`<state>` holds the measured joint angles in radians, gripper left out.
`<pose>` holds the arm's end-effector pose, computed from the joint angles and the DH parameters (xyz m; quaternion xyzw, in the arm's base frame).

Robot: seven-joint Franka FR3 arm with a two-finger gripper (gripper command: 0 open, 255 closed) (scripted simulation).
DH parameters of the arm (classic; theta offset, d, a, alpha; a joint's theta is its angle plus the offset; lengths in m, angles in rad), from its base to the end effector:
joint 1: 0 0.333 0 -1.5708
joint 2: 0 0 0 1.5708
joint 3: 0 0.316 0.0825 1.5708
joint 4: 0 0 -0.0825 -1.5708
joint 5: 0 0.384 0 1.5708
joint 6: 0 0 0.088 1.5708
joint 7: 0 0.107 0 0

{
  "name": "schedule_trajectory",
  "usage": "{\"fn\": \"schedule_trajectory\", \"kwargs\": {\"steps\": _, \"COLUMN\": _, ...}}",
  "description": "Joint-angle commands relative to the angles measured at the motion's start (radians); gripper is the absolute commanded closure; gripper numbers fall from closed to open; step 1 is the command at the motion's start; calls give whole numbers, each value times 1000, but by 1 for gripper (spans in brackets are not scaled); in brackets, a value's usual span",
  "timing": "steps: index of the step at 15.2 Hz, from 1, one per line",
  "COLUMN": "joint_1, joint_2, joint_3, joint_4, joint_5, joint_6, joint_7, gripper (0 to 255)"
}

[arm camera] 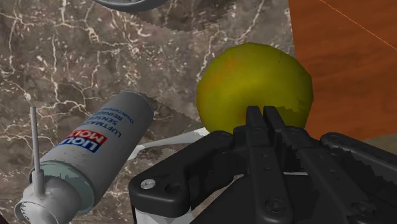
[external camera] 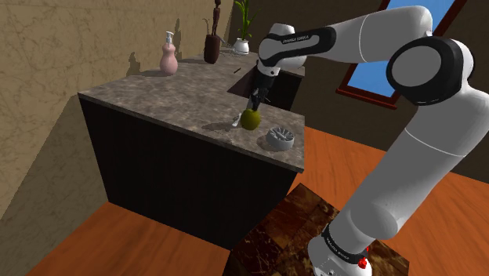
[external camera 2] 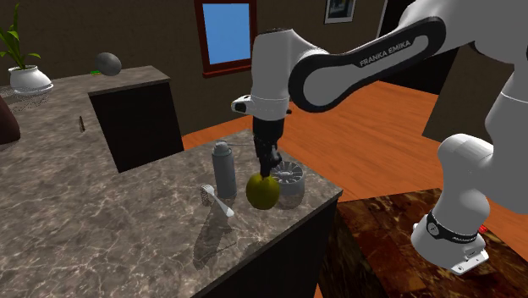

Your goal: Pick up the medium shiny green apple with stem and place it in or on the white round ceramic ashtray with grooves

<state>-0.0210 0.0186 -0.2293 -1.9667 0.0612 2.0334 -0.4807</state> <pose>0.5495 -0.1363 0.4660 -0.9942 -0.1020 -0.0318 0.0152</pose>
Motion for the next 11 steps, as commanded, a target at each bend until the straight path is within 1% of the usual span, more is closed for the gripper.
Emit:
{"fn": "schedule_trajectory", "kwargs": {"steps": 1, "joint_1": 1, "joint_2": -6, "joint_3": 0, "joint_4": 18, "joint_5": -2, "joint_6": -25, "joint_7": 3, "gripper": 255}}
{"fn": "schedule_trajectory", "kwargs": {"steps": 9, "joint_1": 1, "joint_2": -23, "joint_3": 1, "joint_4": 107, "joint_5": -9, "joint_6": -129, "joint_7": 12, "gripper": 255}}
{"fn": "schedule_trajectory", "kwargs": {"steps": 11, "joint_1": -9, "joint_2": -38, "joint_3": -9, "joint_4": 102, "joint_5": -12, "joint_6": -140, "joint_7": -6, "gripper": 255}}
